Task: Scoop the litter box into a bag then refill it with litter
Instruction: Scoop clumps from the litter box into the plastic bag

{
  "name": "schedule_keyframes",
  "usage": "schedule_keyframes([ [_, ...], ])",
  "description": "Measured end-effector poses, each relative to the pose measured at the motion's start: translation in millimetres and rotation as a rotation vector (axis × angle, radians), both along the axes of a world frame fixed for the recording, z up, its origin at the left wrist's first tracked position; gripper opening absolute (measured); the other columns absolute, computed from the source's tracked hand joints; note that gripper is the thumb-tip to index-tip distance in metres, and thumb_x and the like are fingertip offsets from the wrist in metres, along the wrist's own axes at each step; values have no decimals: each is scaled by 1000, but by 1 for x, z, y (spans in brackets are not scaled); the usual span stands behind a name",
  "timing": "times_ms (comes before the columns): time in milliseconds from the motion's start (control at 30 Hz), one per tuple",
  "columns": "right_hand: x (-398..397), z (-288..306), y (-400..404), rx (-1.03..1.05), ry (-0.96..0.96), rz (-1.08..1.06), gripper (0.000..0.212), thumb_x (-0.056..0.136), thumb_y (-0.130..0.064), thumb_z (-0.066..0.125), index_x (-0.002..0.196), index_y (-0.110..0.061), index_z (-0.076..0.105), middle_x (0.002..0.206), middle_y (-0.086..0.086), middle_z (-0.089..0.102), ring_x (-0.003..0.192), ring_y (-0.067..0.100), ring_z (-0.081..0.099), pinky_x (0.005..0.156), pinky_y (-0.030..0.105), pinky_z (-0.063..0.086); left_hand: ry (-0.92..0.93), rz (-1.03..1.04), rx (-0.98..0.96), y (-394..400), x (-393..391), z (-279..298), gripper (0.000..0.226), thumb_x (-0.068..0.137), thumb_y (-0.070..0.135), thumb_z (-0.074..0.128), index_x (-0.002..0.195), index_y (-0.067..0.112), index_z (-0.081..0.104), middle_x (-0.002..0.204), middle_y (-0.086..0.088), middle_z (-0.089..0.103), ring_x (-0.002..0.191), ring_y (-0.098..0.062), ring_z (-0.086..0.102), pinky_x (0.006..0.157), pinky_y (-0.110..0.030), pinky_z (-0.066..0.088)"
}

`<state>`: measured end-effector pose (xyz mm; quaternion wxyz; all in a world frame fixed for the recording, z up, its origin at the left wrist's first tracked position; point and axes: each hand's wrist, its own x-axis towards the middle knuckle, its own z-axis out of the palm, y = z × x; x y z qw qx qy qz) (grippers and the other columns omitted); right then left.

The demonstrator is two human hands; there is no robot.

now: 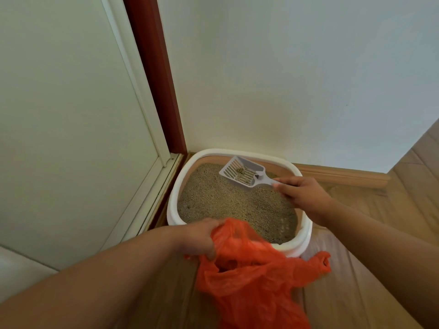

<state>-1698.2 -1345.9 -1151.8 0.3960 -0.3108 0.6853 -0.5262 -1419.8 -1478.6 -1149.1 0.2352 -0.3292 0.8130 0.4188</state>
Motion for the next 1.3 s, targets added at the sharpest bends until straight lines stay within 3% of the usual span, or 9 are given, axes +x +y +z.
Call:
schedule_keyframes([
  [200, -10, 19, 12, 17, -14, 160, 23, 87, -18, 75, 109, -16, 79, 73, 7, 52, 57, 10, 40, 53, 22, 31, -56, -32, 62, -2, 14, 2, 138, 68, 16, 93, 163, 42, -5, 165, 7, 13, 145, -31, 35, 109, -48, 50],
  [433, -14, 34, 20, 98, 144, 340, 22, 85, -18, 77, 107, -22, 80, 79, 11, 59, 72, 20, 43, 56, 24, 34, 111, 262, 290, -8, 23, 12, 121, 68, -9, 81, 159, 46, 22, 138, -3, 57, 121, -29, 63, 97, -51, 58],
  [500, -13, 40, 21, 130, 217, 413, 22, 85, -21, 78, 106, -26, 81, 85, 5, 69, 75, 20, 53, 61, 24, 43, 163, 324, 325, -9, 21, 13, 114, 68, -14, 76, 155, 45, 31, 135, -5, 61, 118, -31, 65, 96, -58, 57],
  [567, -12, 46, 20, 149, 253, 471, 25, 83, -20, 80, 107, -25, 80, 100, -2, 77, 92, 18, 69, 83, 28, 56, 200, 356, 351, -8, 20, 15, 107, 69, -19, 71, 151, 42, 38, 132, -6, 65, 115, -33, 69, 97, -65, 53],
  [633, -8, 51, 17, 170, 320, 533, 26, 82, -22, 81, 108, -25, 80, 106, -6, 77, 104, 15, 70, 98, 31, 54, 231, 368, 384, -9, 19, 15, 106, 69, -21, 69, 151, 40, 40, 128, -10, 68, 112, -35, 71, 100, -69, 49],
  [767, 1, 52, 12, 205, 474, 664, 23, 84, -23, 81, 105, -32, 80, 97, -8, 77, 91, 15, 70, 84, 28, 55, 251, 376, 448, -9, 18, 17, 111, 74, -25, 63, 157, 42, 30, 132, -11, 63, 117, -34, 67, 96, -59, 54],
  [900, 9, 49, 6, 244, 737, 831, 27, 84, -24, 79, 109, -33, 79, 98, -15, 75, 88, 4, 69, 82, 27, 55, 271, 390, 472, -7, 13, 18, 111, 76, -26, 60, 160, 37, 26, 134, -13, 57, 115, -37, 67, 72, -39, 61],
  [1133, 35, 52, -7, 270, 1070, 1062, 31, 85, -26, 70, 113, -37, 76, 85, -23, 69, 75, 0, 62, 67, 16, 45, 257, 406, 488, -6, 11, 17, 111, 76, -26, 62, 159, 39, 28, 135, -12, 51, 114, -40, 67, 76, -41, 59],
  [1300, 62, 61, -16, 383, 1177, 1207, 28, 83, -31, 68, 110, -36, 75, 94, -14, 75, 75, 7, 63, 68, 27, 52, 247, 415, 471, -7, 10, 15, 112, 74, -23, 65, 157, 43, 31, 135, -14, 50, 114, -45, 67, 81, -46, 58],
])
